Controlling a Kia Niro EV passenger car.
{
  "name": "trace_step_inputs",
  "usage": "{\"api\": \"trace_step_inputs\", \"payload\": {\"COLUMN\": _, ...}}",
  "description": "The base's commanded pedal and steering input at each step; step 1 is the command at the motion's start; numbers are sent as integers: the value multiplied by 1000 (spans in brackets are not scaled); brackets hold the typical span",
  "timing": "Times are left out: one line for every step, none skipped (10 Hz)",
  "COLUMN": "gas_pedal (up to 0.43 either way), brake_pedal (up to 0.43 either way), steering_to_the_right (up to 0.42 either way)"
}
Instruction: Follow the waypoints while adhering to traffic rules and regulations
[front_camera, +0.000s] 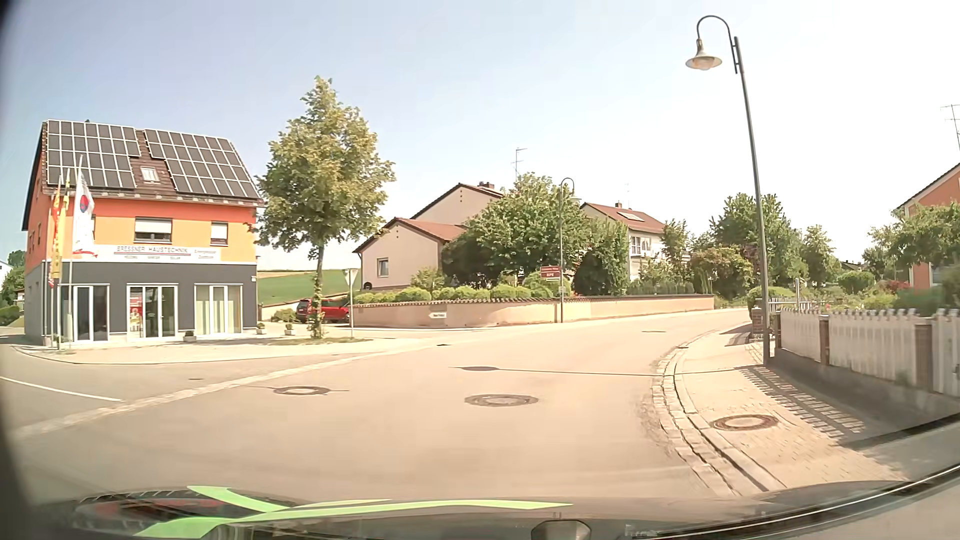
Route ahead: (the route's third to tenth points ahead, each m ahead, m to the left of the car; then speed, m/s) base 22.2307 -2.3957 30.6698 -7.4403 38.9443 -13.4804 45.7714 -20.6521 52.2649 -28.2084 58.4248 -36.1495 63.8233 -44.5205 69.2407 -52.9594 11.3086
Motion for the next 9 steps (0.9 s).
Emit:
{"api": "trace_step_inputs", "payload": {"gas_pedal": 20, "brake_pedal": 0, "steering_to_the_right": 80}}
{"api": "trace_step_inputs", "payload": {"gas_pedal": 28, "brake_pedal": 0, "steering_to_the_right": 85}}
{"api": "trace_step_inputs", "payload": {"gas_pedal": 28, "brake_pedal": 0, "steering_to_the_right": 89}}
{"api": "trace_step_inputs", "payload": {"gas_pedal": 28, "brake_pedal": 0, "steering_to_the_right": 90}}
{"api": "trace_step_inputs", "payload": {"gas_pedal": 28, "brake_pedal": 0, "steering_to_the_right": 90}}
{"api": "trace_step_inputs", "payload": {"gas_pedal": 39, "brake_pedal": 0, "steering_to_the_right": 89}}
{"api": "trace_step_inputs", "payload": {"gas_pedal": 59, "brake_pedal": 0, "steering_to_the_right": 87}}
{"api": "trace_step_inputs", "payload": {"gas_pedal": 59, "brake_pedal": 0, "steering_to_the_right": 91}}
{"api": "trace_step_inputs", "payload": {"gas_pedal": 59, "brake_pedal": 0, "steering_to_the_right": 91}}
